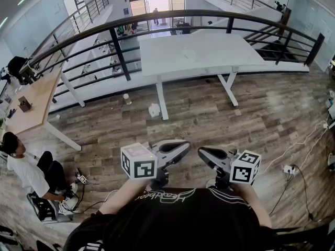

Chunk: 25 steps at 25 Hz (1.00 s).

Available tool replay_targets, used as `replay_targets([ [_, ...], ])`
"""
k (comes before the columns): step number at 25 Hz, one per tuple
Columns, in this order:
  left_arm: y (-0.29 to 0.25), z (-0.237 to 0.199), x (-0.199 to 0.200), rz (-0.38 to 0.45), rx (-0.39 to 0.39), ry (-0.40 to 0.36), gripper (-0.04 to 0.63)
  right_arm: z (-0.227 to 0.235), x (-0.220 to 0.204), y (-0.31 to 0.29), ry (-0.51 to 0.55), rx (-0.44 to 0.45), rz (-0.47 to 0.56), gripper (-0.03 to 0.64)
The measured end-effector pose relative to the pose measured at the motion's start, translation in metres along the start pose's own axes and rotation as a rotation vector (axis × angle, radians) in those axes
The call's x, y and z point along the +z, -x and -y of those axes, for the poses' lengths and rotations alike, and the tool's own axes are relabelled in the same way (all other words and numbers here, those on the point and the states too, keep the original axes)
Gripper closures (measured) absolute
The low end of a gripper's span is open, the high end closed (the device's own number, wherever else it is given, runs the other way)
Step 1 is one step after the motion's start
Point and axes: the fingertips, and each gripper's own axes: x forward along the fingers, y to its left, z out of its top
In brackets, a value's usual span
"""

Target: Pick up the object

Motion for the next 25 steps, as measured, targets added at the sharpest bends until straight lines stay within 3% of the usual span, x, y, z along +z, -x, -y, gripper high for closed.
replay_targets([
  [12, 0.006, -0.002, 0.005, 0.0, -0.027, 0.004, 0.588, -0.003, 0.0, -0.007, 0.007, -0.027, -0.011, 0.595],
  [19, 0.007, -0.003, 0.009, 0.002, -0.045, -0.002, 0.588, -0.001, 0.01, -0.006, -0.034, -0.021, 0.057, 0.595],
  [25, -0.004, -0.015, 0.008, 0.002, -0.058, 0.029, 0.588, 0.015, 0.004, -0.006, -0.009, -0.055, 0.02, 0.595],
])
